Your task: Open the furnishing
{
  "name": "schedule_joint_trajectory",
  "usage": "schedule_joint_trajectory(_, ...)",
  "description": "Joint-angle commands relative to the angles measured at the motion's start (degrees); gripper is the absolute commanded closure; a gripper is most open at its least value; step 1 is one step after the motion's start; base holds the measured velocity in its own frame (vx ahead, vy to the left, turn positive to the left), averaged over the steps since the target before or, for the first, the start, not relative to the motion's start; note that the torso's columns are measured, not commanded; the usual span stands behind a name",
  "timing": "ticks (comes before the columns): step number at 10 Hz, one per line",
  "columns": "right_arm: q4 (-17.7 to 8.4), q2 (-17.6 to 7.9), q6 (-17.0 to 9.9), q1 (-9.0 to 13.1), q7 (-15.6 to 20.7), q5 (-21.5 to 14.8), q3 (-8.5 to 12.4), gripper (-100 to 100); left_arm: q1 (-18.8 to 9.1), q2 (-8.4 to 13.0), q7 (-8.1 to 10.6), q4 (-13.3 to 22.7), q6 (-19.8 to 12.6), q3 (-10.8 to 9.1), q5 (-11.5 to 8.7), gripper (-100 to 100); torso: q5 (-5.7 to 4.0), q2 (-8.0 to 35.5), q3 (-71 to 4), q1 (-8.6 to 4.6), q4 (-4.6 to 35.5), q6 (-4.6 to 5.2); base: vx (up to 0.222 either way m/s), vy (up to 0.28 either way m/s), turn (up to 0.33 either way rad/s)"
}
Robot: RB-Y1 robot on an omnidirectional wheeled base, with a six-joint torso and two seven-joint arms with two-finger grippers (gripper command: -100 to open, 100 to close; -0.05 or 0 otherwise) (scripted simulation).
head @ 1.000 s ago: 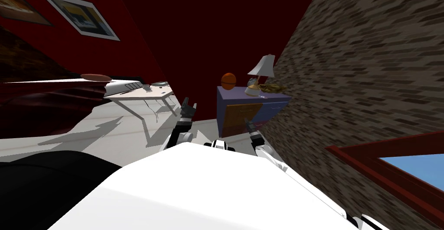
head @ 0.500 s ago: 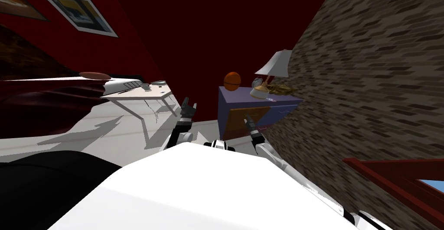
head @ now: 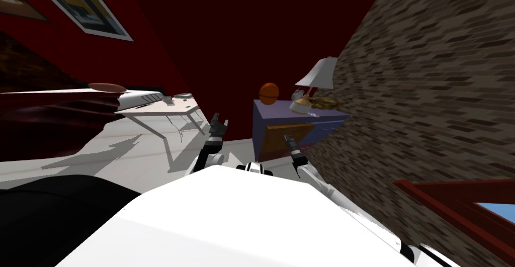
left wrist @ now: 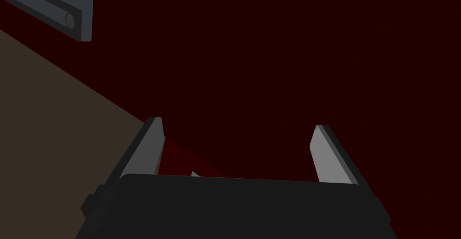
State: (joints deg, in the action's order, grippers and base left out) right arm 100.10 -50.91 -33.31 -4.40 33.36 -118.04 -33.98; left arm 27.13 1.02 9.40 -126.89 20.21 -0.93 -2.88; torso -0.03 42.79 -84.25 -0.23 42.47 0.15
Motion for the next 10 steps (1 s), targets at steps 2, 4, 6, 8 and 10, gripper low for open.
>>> schedule_joint_trajectory(2,0.7,-0.5,0.3,-0.4,-0.1,-0.1,-0.2,100,0.0,0.0,0.0,0.0,0.0,0.0,0.0,0,0.1,-0.2,-0.2,0.19,0.0,-0.07,-0.139,-0.04,-0.044)
schedule_joint_trajectory(4,1.8,-1.0,0.3,-1.1,-0.3,-0.6,-0.7,100,0.0,0.0,0.0,0.0,0.0,0.0,0.0,0,0.13,-0.4,-0.3,0.3,-0.1,-0.06,-0.144,-0.068,-0.064)
schedule_joint_trajectory(6,2.7,-1.4,0.1,-1.5,-0.4,-1.0,-0.9,100,0.0,0.0,0.0,0.0,0.0,0.0,0.0,0,0.04,-0.3,-0.2,0.14,-0.1,-0.06,-0.151,-0.068,-0.057)
schedule_joint_trajectory(8,3.4,-3.1,2.5,-0.5,-1.2,0.9,0.5,-100,0.0,0.0,0.0,0.0,0.0,0.0,0.0,0,0.11,-0.6,-0.4,0.31,-0.1,-0.13,-0.058,-0.002,-0.026)
schedule_joint_trajectory(10,4.4,-4.7,4.7,0.8,-1.9,2.7,2.2,-100,0.0,0.0,0.0,0.0,0.0,0.01,0.0,0,0.11,-0.7,-0.4,0.47,-0.2,-0.19,-0.05,0.051,-0.056)
